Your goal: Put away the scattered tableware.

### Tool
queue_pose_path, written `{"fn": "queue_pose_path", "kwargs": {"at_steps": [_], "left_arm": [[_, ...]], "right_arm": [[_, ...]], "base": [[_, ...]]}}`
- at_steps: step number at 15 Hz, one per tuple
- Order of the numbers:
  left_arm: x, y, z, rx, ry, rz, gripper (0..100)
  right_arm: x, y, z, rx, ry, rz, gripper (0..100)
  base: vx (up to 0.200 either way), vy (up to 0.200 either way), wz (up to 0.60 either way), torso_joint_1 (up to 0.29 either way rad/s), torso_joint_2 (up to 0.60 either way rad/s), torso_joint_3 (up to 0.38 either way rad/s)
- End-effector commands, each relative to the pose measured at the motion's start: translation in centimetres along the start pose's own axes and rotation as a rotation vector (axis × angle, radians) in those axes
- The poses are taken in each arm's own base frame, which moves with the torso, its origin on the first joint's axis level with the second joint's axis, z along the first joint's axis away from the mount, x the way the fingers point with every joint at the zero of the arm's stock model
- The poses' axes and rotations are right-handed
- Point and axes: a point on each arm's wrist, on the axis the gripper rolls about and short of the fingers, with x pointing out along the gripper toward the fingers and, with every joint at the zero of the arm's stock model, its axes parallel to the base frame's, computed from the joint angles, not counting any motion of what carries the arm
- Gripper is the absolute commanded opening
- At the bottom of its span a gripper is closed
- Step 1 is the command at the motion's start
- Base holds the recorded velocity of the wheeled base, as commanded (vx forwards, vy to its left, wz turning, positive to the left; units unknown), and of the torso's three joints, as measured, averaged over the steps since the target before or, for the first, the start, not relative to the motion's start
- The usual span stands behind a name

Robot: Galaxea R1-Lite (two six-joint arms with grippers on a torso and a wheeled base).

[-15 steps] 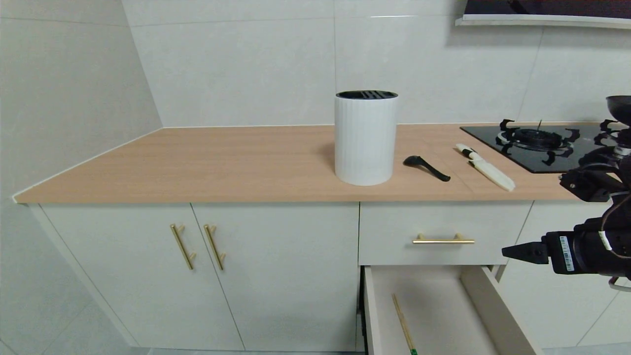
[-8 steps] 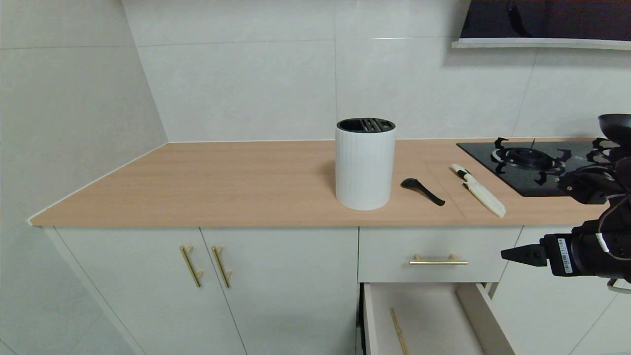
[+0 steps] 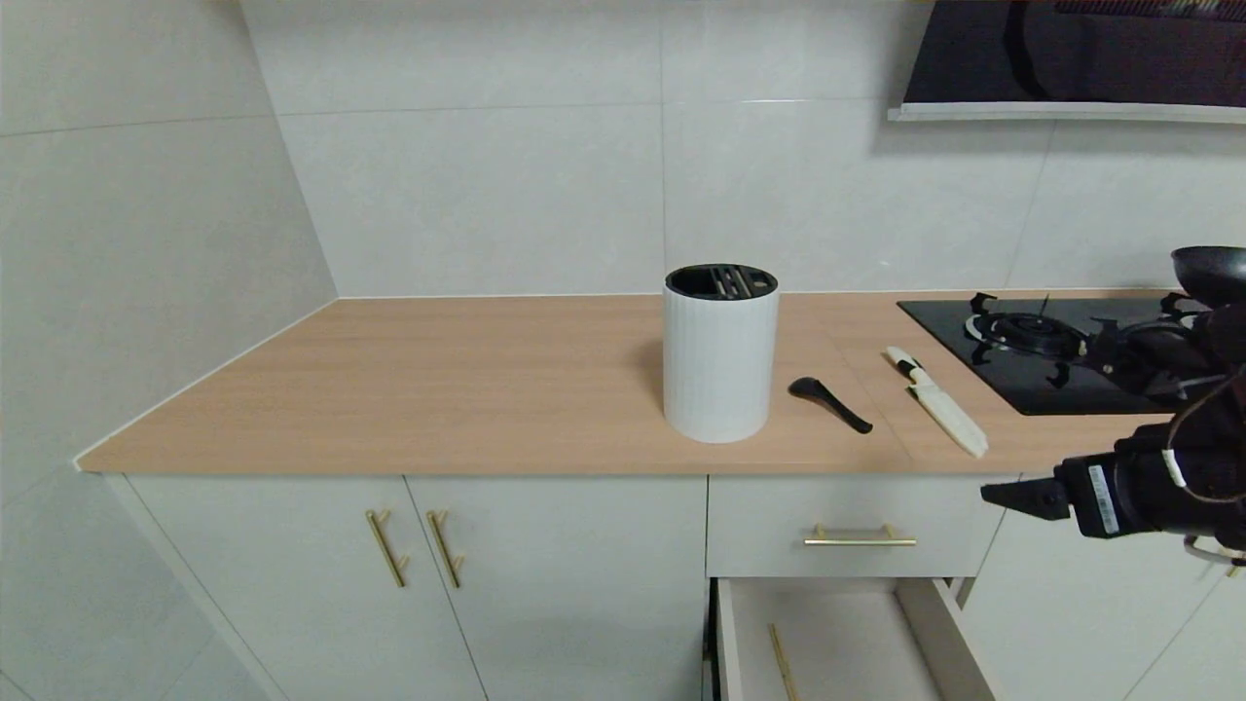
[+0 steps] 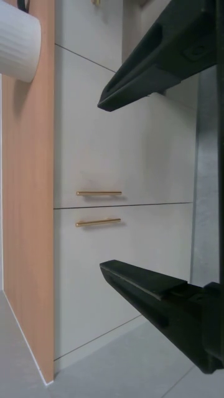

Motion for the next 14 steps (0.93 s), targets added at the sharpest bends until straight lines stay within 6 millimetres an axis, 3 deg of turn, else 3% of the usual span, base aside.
{"fn": "queue_pose_path", "kwargs": {"at_steps": [1, 4, 7, 10, 14], "left_arm": [[0.0, 0.0, 0.0, -0.001, 0.0, 0.001, 100], [0.0, 0.0, 0.0, -0.001, 0.0, 0.002, 100], [0.0, 0.0, 0.0, -0.001, 0.0, 0.001, 100], [0.0, 0.0, 0.0, -0.001, 0.0, 0.001, 100], [0.0, 0.0, 0.0, -0.001, 0.0, 0.001, 100]], "right_arm": [[2.2, -0.1, 2.1, -0.001, -0.083, 0.005, 100], [5.7, 0.1, 6.0, -0.058, -0.138, 0.074, 100], [9.6, -0.9, 6.9, -0.153, -0.163, 0.242, 100], [14.8, -1.4, 6.7, -0.213, -0.239, 0.247, 100], [18.3, -1.9, 6.5, -0.213, -0.238, 0.24, 100]], "base": [[0.0, 0.0, 0.0, 0.0, 0.0, 0.0], [0.0, 0.0, 0.0, 0.0, 0.0, 0.0], [0.0, 0.0, 0.0, 0.0, 0.0, 0.0], [0.0, 0.0, 0.0, 0.0, 0.0, 0.0], [0.0, 0.0, 0.0, 0.0, 0.0, 0.0]]}}
